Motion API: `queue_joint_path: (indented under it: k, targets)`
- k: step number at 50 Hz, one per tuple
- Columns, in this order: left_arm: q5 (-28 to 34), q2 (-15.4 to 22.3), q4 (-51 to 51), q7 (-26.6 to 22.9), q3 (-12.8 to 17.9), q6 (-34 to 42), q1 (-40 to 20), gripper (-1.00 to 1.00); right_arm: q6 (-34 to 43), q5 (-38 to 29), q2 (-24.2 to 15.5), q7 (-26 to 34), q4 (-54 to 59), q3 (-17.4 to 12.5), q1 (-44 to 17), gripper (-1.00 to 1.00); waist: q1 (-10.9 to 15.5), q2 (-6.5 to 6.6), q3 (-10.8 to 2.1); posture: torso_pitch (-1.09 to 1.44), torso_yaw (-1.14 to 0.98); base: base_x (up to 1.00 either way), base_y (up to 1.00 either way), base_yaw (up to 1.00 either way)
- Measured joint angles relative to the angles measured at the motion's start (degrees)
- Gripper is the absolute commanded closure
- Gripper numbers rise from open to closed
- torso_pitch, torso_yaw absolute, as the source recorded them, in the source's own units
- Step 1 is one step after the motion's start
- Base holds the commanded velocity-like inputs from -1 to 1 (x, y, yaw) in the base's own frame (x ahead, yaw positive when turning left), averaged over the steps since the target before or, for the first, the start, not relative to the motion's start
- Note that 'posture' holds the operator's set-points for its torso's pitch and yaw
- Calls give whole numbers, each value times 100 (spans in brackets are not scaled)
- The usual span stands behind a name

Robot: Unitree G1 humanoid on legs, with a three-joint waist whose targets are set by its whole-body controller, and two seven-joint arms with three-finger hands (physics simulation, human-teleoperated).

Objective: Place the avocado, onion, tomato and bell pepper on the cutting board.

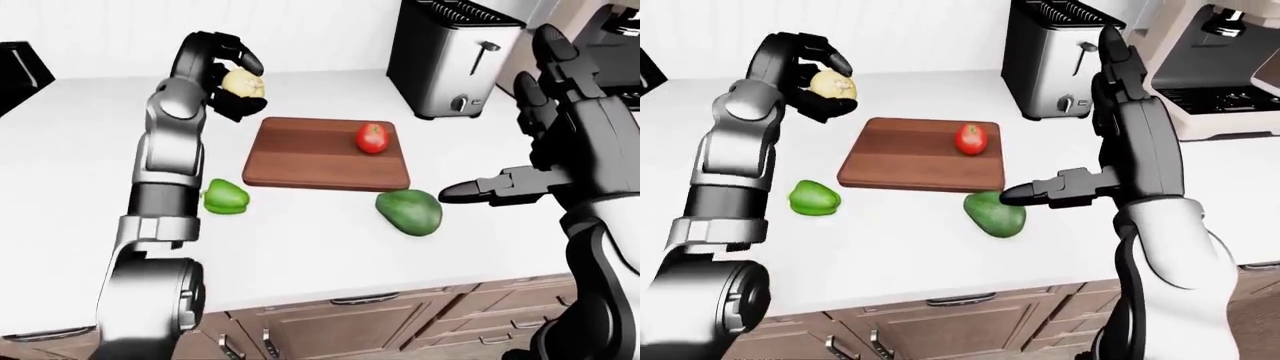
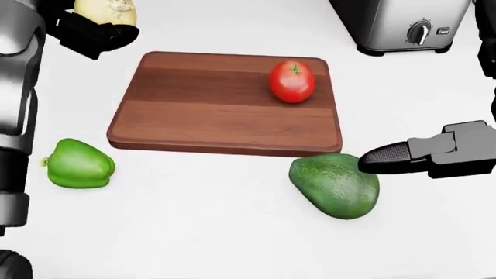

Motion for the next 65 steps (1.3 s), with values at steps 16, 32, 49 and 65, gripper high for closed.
queue_joint_path:
  k: [16, 32, 49, 65]
  targets:
    - [-151, -927, 3167, 797, -246, -1832, -1299, 73, -9, 14, 76, -41, -157, -36, 209, -100, 10, -86, -37, 0, 0, 0, 0, 0]
    - [-104, -1243, 3782, 1425, -280, -2349, -1316, 72, 33, 61, 44, -49, -228, -96, 213, -100, -9, -87, -52, 0, 0, 0, 0, 0]
    - [230, -1325, 4101, 1852, -278, -2494, -1128, 69, -5, 95, 59, -77, -170, -54, 236, -100, 6, -107, -58, 0, 0, 0, 0, 0]
    - [241, -1638, 4256, 2051, -264, -2649, -1072, 47, -104, 77, 118, -120, -139, -44, 326, -100, 0, -103, -79, 0, 0, 0, 0, 0]
